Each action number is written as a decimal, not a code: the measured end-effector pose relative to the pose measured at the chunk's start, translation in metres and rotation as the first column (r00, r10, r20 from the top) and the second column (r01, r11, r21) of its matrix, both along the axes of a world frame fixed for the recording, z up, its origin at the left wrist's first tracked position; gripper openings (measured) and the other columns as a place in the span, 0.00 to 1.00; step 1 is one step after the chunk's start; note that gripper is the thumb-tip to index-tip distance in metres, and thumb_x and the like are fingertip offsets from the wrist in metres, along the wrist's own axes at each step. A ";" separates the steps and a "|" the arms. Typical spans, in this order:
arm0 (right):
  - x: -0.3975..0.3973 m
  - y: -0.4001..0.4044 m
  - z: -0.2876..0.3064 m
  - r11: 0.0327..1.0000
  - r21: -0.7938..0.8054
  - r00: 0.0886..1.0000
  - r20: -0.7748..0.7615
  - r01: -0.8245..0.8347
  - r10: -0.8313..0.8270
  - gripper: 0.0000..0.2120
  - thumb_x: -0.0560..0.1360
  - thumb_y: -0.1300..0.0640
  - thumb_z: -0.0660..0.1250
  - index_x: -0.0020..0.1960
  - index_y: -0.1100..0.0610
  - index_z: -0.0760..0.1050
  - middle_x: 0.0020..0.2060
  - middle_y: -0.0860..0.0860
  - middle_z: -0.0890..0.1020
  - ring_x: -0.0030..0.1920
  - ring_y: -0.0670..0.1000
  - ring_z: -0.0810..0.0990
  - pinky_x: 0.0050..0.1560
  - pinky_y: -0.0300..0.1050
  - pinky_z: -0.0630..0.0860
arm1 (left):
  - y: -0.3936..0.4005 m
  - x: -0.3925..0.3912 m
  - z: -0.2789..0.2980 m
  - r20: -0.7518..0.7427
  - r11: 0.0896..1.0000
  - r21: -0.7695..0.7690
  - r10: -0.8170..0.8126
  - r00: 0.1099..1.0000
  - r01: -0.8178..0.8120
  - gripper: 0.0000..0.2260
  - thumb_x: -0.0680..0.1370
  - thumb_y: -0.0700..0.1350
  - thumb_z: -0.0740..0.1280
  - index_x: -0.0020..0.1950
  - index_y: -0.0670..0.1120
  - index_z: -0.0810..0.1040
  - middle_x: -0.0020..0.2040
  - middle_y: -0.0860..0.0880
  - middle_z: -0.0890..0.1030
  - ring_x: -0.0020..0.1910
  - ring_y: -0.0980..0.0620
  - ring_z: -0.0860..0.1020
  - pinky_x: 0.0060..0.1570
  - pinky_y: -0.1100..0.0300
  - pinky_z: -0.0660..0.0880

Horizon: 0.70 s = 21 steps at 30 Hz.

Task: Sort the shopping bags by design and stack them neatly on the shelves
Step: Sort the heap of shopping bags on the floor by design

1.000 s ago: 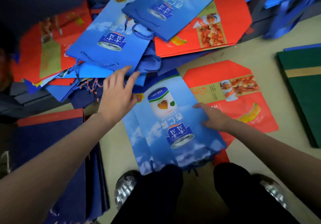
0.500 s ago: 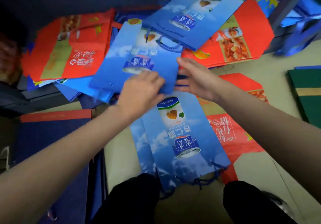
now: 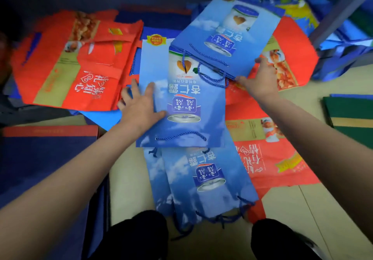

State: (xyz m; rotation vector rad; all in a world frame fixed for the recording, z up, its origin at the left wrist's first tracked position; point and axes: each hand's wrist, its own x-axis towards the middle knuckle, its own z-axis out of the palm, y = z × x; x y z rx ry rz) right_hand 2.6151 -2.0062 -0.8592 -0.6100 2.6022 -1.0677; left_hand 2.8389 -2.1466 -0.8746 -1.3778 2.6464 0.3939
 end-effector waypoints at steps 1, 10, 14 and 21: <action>-0.004 -0.008 -0.001 0.989 -0.125 0.977 0.207 0.077 -0.050 0.27 0.72 0.59 0.71 0.67 0.61 0.64 0.59 0.55 0.75 0.56 0.53 0.74 0.56 0.46 0.70 | 0.000 -0.003 -0.001 0.051 1.000 0.012 -0.010 0.999 0.009 0.41 0.71 0.60 0.70 0.77 0.53 0.51 0.77 0.40 0.44 0.74 0.37 0.49 0.68 0.43 0.55; -0.024 -0.067 0.014 0.899 -0.278 0.784 0.611 0.339 -0.107 0.16 0.72 0.75 0.64 0.47 0.56 0.65 0.38 0.47 0.73 0.40 0.48 0.74 0.36 0.42 0.79 | -0.031 -0.027 0.002 0.231 0.994 0.067 -0.097 0.968 0.084 0.47 0.70 0.67 0.66 0.77 0.53 0.42 0.77 0.41 0.39 0.74 0.35 0.45 0.70 0.43 0.54; -0.042 -0.056 0.049 1.000 -0.003 0.839 0.544 0.016 -0.012 0.08 0.76 0.69 0.64 0.42 0.58 0.69 0.38 0.52 0.79 0.21 0.42 0.76 0.19 0.34 0.71 | -0.056 -0.046 0.024 0.263 0.987 0.159 -0.077 0.962 0.035 0.47 0.70 0.67 0.66 0.77 0.54 0.42 0.77 0.43 0.39 0.75 0.35 0.44 0.70 0.43 0.53; -0.048 0.076 0.045 0.991 -0.056 0.754 0.644 -0.119 0.127 0.39 0.74 0.74 0.62 0.74 0.44 0.52 0.56 0.50 0.77 0.31 0.40 0.81 0.30 0.35 0.79 | -0.025 -0.037 0.016 0.137 0.983 -0.030 -0.176 0.975 0.182 0.42 0.72 0.67 0.64 0.78 0.54 0.47 0.77 0.44 0.40 0.75 0.38 0.41 0.70 0.38 0.46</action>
